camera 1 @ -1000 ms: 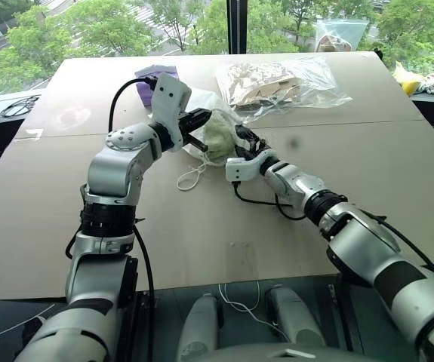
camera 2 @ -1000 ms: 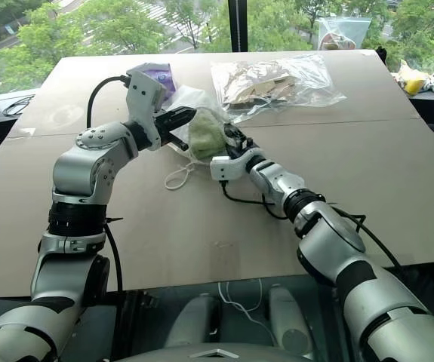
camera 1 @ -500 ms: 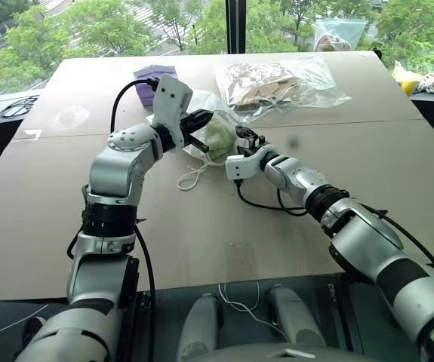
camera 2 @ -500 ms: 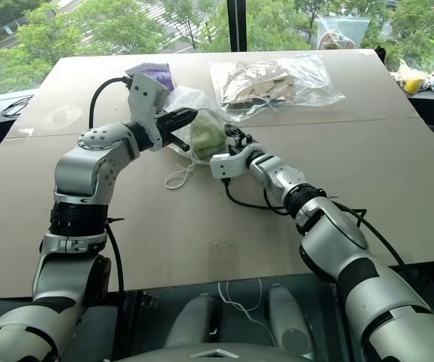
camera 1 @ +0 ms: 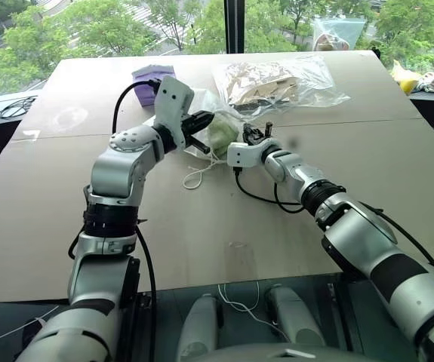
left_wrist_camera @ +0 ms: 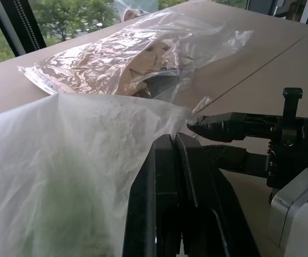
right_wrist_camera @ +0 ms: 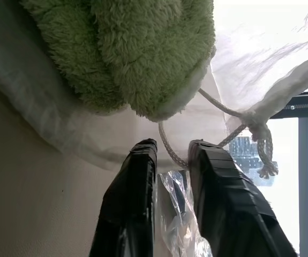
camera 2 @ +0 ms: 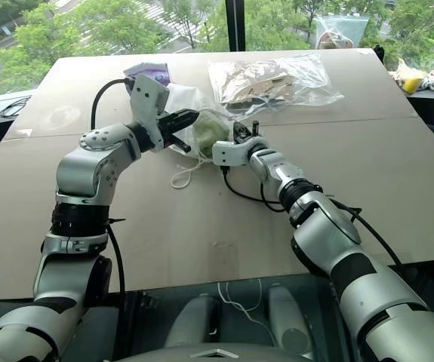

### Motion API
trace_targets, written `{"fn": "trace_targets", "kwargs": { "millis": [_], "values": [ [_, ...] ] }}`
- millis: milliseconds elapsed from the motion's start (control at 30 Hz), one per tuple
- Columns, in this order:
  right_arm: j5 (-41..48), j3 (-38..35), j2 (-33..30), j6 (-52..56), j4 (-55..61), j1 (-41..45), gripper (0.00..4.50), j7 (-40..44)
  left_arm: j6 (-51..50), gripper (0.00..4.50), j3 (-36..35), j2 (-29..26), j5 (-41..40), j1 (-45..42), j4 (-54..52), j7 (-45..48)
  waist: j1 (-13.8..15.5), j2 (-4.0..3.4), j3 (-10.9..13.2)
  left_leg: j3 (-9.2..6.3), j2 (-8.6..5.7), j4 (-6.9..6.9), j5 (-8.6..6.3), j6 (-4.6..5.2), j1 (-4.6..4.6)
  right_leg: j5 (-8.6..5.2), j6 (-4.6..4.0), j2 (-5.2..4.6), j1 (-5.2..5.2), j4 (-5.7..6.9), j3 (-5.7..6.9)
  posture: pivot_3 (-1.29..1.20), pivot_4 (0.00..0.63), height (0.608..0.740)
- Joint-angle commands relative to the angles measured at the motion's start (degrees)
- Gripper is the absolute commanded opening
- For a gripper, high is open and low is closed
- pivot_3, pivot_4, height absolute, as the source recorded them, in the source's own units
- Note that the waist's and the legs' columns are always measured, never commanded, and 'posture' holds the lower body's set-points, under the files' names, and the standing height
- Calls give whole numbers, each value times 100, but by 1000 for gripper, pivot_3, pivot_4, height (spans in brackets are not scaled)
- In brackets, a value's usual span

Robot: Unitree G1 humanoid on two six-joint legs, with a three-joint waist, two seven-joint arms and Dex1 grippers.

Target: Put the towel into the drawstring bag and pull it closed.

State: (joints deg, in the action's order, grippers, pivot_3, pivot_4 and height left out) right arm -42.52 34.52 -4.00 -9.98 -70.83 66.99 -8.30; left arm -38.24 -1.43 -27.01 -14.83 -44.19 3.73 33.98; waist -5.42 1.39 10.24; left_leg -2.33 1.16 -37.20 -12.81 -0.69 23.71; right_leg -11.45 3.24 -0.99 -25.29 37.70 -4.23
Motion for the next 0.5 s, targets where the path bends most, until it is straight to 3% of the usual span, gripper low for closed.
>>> {"fn": "trace_targets", "kwargs": {
  "millis": [33,500],
  "values": [
    [22,-27,65,-88,43,209,27,-119,40,0,79,-20,-4,5,-324,43,0,0,0,0,0,0,0,0,0,0,0,0,0,0,0,0,150,740],
    [8,-12,109,5,30,181,27,-45,-48,0,164,-3,-99,-11,-400,198,-8,0,0,0,0,0,0,0,0,0,0,1,-1,1,0,0,150,740]
  ]
}}
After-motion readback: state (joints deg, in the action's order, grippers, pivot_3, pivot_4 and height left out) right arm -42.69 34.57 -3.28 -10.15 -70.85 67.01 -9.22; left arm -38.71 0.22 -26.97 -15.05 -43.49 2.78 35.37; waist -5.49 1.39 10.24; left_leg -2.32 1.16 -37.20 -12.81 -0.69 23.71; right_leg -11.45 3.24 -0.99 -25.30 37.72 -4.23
